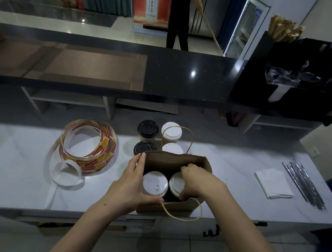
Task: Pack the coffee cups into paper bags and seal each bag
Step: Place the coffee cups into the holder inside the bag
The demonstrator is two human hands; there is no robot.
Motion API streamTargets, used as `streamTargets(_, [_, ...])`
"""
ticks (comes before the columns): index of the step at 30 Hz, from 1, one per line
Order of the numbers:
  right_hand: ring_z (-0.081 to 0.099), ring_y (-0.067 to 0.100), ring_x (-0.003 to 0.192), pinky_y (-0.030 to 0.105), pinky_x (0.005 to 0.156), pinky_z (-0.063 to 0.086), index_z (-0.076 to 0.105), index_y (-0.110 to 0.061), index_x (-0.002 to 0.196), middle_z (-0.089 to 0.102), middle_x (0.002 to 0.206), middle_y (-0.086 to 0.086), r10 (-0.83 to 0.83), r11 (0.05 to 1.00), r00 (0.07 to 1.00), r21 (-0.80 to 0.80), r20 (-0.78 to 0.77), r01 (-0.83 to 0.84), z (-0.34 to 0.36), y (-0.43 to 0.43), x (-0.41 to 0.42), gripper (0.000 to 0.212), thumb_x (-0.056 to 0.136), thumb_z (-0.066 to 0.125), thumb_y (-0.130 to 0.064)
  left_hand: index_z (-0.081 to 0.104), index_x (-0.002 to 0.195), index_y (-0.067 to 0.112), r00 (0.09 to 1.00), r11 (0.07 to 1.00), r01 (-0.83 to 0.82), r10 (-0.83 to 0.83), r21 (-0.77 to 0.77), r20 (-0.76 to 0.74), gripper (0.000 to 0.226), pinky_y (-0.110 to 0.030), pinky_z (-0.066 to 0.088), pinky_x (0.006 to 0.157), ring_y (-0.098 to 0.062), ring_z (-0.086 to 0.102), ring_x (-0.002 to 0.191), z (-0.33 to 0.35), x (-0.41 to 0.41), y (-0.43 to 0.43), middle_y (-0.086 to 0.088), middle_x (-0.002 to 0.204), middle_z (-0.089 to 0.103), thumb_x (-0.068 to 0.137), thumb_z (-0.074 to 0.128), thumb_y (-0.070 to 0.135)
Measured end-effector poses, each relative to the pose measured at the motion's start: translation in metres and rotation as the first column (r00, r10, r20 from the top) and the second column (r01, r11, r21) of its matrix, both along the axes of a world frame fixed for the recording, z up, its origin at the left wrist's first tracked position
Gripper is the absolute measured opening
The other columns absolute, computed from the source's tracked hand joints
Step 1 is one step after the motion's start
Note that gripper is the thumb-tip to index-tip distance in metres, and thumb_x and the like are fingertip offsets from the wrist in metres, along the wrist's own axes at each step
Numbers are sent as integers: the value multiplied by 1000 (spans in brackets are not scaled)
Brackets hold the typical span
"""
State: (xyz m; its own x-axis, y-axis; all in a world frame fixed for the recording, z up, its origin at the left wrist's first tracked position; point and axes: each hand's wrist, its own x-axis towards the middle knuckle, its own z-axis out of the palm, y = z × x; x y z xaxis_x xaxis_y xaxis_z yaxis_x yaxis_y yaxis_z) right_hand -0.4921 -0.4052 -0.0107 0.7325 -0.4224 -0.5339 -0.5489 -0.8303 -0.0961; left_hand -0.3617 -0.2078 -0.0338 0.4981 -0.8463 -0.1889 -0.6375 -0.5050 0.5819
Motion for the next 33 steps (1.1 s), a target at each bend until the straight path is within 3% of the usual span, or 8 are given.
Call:
streamTargets(5, [61, 20, 107, 36, 90, 55, 60, -19, 129, 62, 124, 2, -20, 998, 981, 64, 192, 8, 9, -5, -3, 45, 90, 74, -39, -13, 164, 27, 1000, 1000, 2, -2, -3, 9, 137, -41, 37, 119, -17, 10, 158, 2, 0, 2, 13, 170, -10, 72, 76, 76])
streamTargets(11, [60, 9, 94, 32, 85, 55, 66, -26, 115, 64, 108, -9, -119, 988, 870, 146, 479, 55, 23, -4, -11, 20, 96, 69, -34, -5, 165, 27, 1000, 999, -6, 6, -31, 15, 118, -39, 33, 121, -16, 9, 158, 7, 0, 5, 11, 172, -4, 83, 67, 73])
streamTargets(16, [62, 3, 95, 23, 86, 52, 71, -24, 111, 67, 101, -13, -200, 978, 733, 181, 651, 106, 23, -8, -16, 16, 95, 70, -27, 10, 160, 32, 1000, 993, -23, 24, -113, 7, 98, -37, 40, 112, -14, 27, 151, 15, 1, 9, 11, 167, 18, 88, 65, 69])
streamTargets(20, [63, 3, 96, 15, 83, 49, 72, -22, 107, 68, 99, -13, -259, 966, 620, 203, 741, 160, 28, -6, -22, 12, 96, 70, -20, 9, 163, 32, 998, 995, -55, 54, -83, -18, 97, -41, 37, 116, -15, 23, 154, 21, 7, 7, 8, 170, 16, 91, 62, 68])
streamTargets(24, [62, -1, 96, 8, 79, 46, 72, -21, 107, 69, 101, -12, -330, 943, 521, 244, 787, 228, 38, -5, -32, 12, 97, 69, -16, 20, 161, 31, 998, 983, -61, 58, -174, -21, 77, -36, 34, 117, -13, 28, 151, 36, 16, 1, 7, 166, 28, 99, 56, 59])
streamTargets(28, [63, 2, 98, 14, 77, 49, 71, -22, 110, 67, 105, -13, -391, 911, 430, 277, 814, 305, 44, -4, -44, 14, 98, 67, -16, 31, 158, 30, 995, 955, -95, 97, -279, -7, 60, -34, 38, 111, -12, 40, 142, 65, 21, -16, 5, 158, 39, 105, 50, 50])
streamTargets(33, [60, -3, 100, 11, 77, 49, 69, -23, 113, 66, 108, -13, -429, 875, 338, 291, 838, 387, 50, -6, -58, 15, 100, 64, -16, 47, 148, 25, 999, 912, -15, 30, -410, 30, 43, -34, 48, 104, -9, 51, 123, 99, 9, -44, 5, 138, 52, 107, 48, 41])
